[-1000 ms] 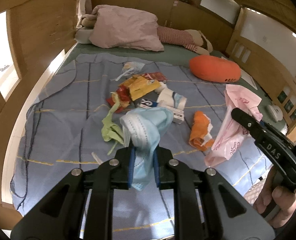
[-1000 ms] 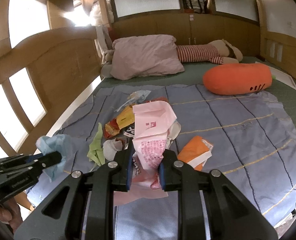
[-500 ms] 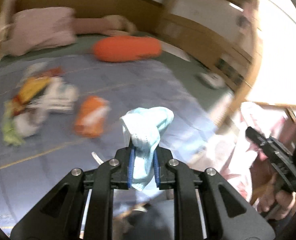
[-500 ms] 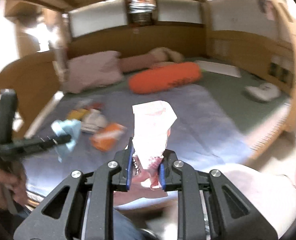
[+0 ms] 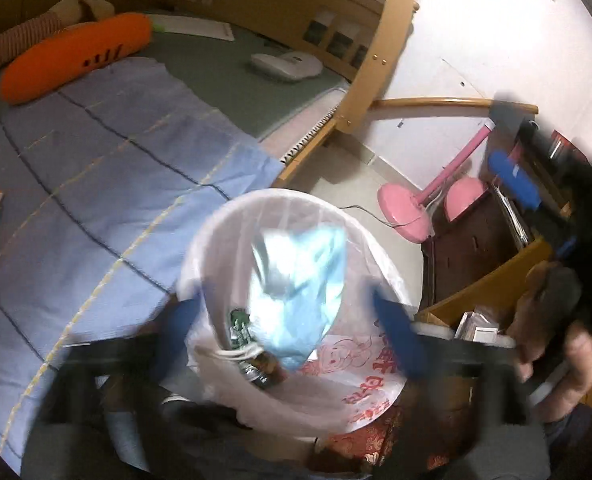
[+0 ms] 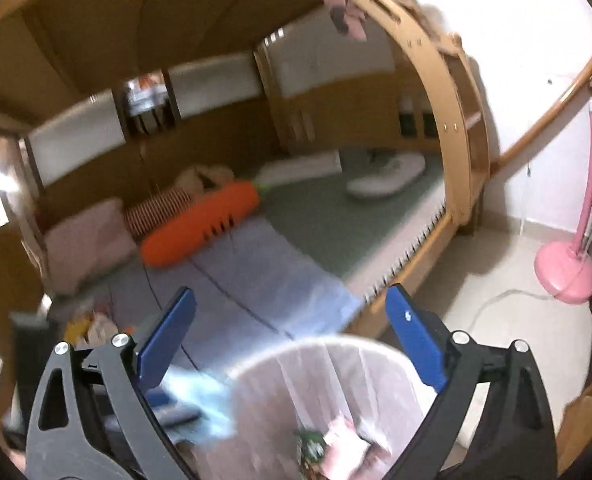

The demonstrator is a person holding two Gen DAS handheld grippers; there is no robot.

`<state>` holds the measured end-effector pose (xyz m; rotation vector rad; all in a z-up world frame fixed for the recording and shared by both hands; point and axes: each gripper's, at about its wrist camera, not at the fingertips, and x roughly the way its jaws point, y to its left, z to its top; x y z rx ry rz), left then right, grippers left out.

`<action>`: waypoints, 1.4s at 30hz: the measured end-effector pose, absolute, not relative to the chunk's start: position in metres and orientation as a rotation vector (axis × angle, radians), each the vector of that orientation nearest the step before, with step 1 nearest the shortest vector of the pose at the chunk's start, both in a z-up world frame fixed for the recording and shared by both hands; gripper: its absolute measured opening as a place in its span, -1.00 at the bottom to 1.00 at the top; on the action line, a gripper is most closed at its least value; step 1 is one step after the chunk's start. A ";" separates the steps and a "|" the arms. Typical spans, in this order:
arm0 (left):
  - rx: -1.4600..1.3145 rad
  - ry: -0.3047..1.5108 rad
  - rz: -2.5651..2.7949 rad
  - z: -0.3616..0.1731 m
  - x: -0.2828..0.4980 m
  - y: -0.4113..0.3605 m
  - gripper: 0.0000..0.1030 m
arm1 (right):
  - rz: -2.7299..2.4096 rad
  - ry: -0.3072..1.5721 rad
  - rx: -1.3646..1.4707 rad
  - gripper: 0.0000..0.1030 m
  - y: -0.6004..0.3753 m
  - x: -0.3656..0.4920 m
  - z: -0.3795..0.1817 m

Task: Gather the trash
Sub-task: 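Carry the pink bag and blue mask to the white bin and release both, then move both open tools back over the trash pile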

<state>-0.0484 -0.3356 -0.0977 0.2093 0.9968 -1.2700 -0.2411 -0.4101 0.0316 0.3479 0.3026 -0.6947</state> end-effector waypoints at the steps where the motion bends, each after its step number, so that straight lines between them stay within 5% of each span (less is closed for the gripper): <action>1: 0.214 0.985 -1.261 -0.097 -0.049 -0.335 0.88 | -0.688 0.297 0.339 0.83 -0.408 -0.239 0.034; 13: 0.053 0.738 -0.680 -0.038 0.078 -0.138 0.93 | -0.374 0.414 0.314 0.83 -0.338 -0.113 0.016; 22: -0.021 0.707 -0.261 -0.070 0.135 -0.009 0.94 | -0.115 0.500 0.220 0.83 -0.222 0.044 -0.003; 29: -0.028 0.784 -0.205 -0.093 0.154 0.011 0.94 | -0.095 0.629 0.156 0.83 -0.188 0.084 -0.051; 42: -0.080 0.833 -0.226 -0.100 0.154 0.015 0.94 | -0.052 0.621 0.188 0.83 -0.184 0.085 -0.053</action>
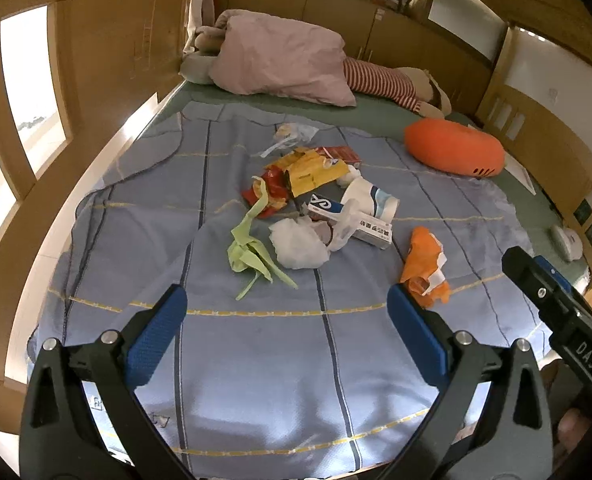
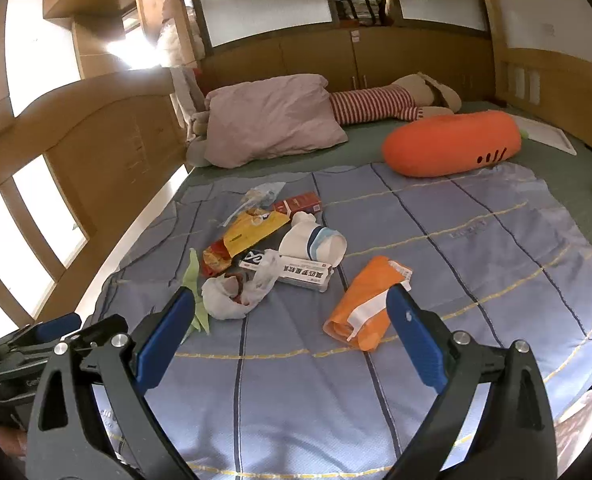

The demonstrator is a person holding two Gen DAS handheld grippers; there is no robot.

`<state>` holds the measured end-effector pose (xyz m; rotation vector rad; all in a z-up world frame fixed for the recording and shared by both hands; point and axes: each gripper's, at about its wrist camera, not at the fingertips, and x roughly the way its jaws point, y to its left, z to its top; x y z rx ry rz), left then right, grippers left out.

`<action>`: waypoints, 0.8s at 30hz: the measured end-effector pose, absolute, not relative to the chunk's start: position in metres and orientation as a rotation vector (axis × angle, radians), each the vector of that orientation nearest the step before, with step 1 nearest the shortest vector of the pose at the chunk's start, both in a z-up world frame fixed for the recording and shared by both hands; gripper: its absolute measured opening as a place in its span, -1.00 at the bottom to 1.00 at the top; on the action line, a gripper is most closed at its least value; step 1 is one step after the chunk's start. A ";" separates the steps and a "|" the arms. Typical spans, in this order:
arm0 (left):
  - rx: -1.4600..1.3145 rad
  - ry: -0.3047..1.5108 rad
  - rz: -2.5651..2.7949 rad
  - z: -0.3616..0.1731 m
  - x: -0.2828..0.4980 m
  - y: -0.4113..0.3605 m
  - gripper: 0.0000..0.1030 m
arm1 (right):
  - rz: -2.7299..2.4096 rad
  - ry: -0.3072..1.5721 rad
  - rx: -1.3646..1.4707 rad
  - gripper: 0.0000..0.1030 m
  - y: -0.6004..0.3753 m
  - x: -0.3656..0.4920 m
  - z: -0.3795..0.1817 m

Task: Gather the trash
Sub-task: 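Move both open tools back over the trash pile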

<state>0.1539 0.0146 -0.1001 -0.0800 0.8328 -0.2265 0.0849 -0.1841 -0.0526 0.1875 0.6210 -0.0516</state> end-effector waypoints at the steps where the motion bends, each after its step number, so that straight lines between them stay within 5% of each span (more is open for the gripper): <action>1: -0.084 0.836 -0.227 -0.100 0.154 0.015 0.94 | -0.051 0.619 0.186 0.83 -0.184 0.084 -0.052; 24: -0.072 0.865 -0.198 -0.106 0.199 0.023 0.94 | -0.041 0.651 0.198 0.83 -0.184 0.088 -0.058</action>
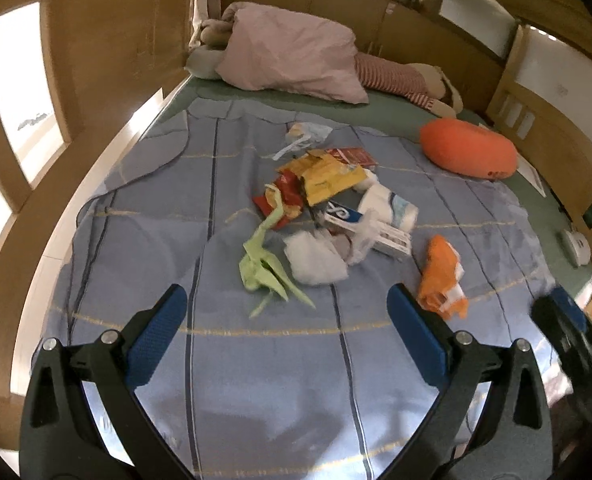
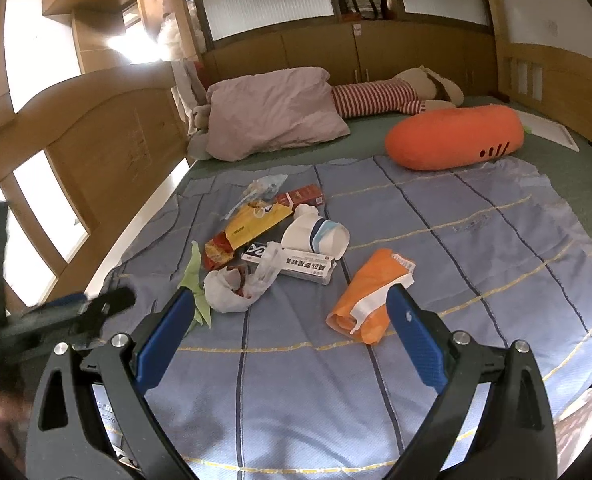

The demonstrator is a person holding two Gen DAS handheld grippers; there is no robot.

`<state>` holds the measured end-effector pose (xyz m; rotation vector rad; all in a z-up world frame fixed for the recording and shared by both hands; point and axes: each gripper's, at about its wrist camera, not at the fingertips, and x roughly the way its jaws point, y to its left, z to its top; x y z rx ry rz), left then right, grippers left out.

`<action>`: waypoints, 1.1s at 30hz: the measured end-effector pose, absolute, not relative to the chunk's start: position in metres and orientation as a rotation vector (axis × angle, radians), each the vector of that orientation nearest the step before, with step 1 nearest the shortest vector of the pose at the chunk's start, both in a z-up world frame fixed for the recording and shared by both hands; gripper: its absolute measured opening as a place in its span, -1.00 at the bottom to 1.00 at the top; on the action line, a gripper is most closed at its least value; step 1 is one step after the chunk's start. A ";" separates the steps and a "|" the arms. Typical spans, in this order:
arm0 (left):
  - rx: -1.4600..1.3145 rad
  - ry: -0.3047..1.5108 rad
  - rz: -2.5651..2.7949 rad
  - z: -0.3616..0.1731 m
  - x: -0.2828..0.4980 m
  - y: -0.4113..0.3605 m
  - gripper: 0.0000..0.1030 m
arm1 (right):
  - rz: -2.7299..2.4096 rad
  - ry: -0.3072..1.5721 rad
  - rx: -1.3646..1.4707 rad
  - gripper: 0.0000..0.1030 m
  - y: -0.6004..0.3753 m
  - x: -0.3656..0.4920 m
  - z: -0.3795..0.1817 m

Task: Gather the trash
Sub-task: 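Move both open tools back over the trash pile, then grasp the green paper strip with the left tool while the right tool grasps the white plastic bag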

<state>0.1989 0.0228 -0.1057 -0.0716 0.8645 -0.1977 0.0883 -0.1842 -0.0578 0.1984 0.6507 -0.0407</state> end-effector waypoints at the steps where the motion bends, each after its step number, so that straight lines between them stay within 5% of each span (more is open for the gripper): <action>1: -0.072 0.870 -0.194 -0.109 0.208 0.024 0.94 | -0.038 0.653 0.200 0.83 -0.184 0.089 -0.058; 4: -0.100 0.943 -0.205 -0.134 0.246 0.027 0.92 | -0.029 0.663 0.183 0.83 -0.179 0.092 -0.060; 8: -0.176 1.064 -0.221 -0.174 0.280 0.030 0.47 | -0.003 0.699 0.149 0.83 -0.168 0.104 -0.068; 11: -0.212 1.139 -0.213 -0.205 0.300 0.031 0.34 | 0.008 0.734 0.119 0.83 -0.159 0.119 -0.075; 17: -0.243 1.204 -0.192 -0.235 0.320 0.038 -0.41 | 0.027 0.814 0.074 0.83 -0.144 0.157 -0.095; 28: -0.266 0.799 -0.157 -0.091 0.250 0.069 -0.47 | 0.092 0.951 0.018 0.82 -0.093 0.246 -0.162; 30: -0.276 0.718 -0.147 -0.067 0.227 0.071 -0.47 | 0.093 0.939 -0.007 0.54 -0.085 0.255 -0.169; 33: -0.234 0.658 -0.138 -0.056 0.201 0.062 -0.46 | 0.110 1.057 -0.037 -0.55 -0.081 0.273 -0.192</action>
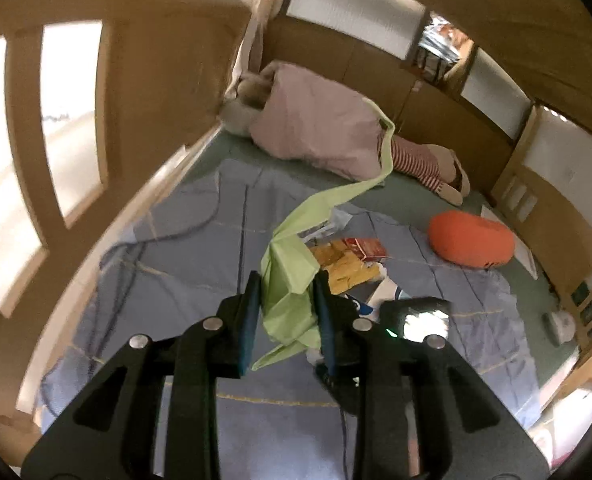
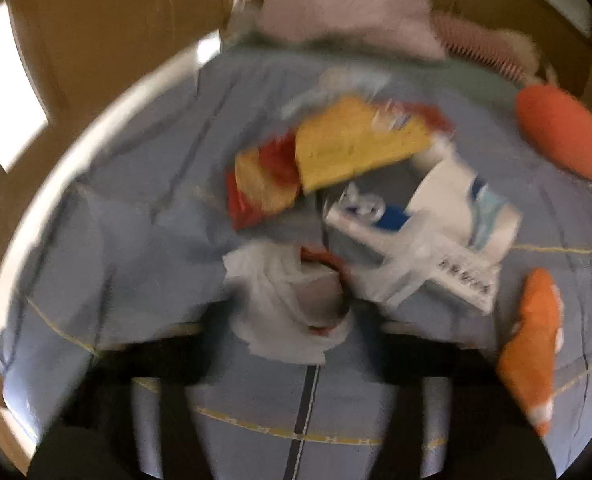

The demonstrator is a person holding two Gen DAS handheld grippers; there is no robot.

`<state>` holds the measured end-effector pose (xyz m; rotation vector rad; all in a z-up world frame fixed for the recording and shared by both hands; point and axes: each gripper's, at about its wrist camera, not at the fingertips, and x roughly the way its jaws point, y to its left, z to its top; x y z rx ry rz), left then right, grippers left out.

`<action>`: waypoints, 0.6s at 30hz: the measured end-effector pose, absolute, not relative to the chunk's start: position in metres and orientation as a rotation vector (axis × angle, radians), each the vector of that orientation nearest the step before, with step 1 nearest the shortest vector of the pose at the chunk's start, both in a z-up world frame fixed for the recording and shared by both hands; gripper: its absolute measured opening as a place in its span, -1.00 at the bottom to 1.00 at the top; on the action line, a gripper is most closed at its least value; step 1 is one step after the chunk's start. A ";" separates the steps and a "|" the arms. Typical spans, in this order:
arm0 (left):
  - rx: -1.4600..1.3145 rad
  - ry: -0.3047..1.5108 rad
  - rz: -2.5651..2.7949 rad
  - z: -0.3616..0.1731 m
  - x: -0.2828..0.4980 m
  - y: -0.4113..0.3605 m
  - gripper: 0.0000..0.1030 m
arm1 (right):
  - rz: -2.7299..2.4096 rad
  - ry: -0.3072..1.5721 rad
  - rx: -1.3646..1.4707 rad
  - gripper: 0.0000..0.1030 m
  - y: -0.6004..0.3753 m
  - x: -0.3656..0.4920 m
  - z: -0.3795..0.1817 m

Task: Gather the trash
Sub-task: 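Grasp the green paper strip with the left tool while the right tool grasps the white plastic bag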

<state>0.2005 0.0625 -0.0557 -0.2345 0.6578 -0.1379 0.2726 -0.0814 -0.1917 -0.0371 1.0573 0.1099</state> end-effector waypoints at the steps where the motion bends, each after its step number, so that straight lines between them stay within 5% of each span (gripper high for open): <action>1: -0.215 0.658 -0.145 -0.057 0.195 0.057 -0.46 | 0.112 1.067 -0.026 -0.60 -0.083 0.273 -0.192; 12: -0.152 0.692 -0.213 -0.060 0.180 0.042 -0.45 | 0.159 0.711 0.126 -0.73 -0.126 0.158 -0.060; 18: -0.094 0.729 -0.259 -0.070 0.176 0.019 -0.45 | 0.095 0.584 0.082 -0.73 -0.134 0.122 -0.045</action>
